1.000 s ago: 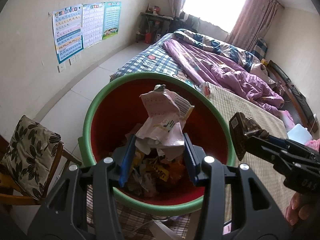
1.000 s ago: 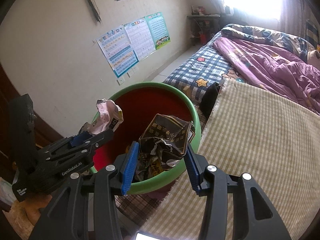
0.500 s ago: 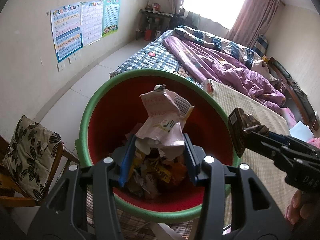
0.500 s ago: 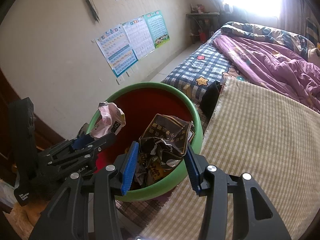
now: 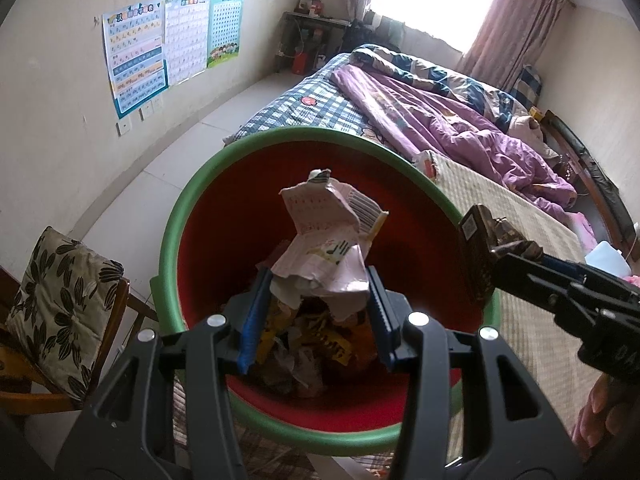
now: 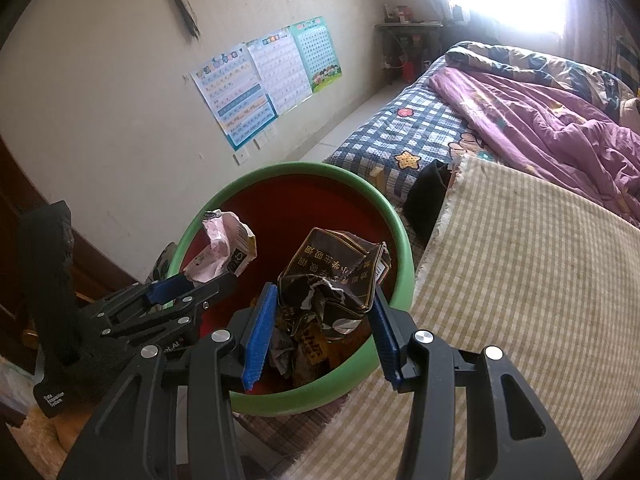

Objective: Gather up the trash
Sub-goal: 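Open both tools to drop the wrappers into the bucket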

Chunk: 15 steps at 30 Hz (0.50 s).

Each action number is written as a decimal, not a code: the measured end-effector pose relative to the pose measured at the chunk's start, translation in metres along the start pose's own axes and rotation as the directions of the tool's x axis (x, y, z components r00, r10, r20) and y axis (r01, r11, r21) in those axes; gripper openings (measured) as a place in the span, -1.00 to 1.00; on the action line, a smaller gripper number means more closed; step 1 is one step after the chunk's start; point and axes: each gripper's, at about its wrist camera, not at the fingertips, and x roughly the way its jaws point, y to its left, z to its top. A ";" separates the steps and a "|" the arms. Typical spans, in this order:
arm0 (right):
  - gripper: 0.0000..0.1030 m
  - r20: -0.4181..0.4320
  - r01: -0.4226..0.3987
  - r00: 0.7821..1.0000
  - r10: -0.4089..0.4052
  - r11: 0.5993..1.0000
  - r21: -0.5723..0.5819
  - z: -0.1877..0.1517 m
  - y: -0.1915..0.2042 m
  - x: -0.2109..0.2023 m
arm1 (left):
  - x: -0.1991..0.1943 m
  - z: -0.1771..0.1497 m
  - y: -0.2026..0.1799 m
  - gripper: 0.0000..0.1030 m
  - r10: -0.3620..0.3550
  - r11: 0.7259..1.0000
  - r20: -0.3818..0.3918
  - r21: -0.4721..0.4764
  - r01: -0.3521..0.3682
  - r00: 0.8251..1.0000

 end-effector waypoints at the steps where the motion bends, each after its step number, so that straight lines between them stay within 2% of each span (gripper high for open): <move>1: -0.12 -0.001 0.000 1.000 0.000 1.000 -0.001 0.000 0.000 0.001 | 0.001 0.000 0.001 -0.14 0.001 1.000 -0.002 0.000 -0.001 1.000; 15: -0.11 -0.020 -0.002 1.000 0.001 1.000 -0.001 0.002 -0.002 0.012 | 0.012 -0.004 0.003 -0.13 0.016 1.000 -0.041 0.005 -0.015 0.999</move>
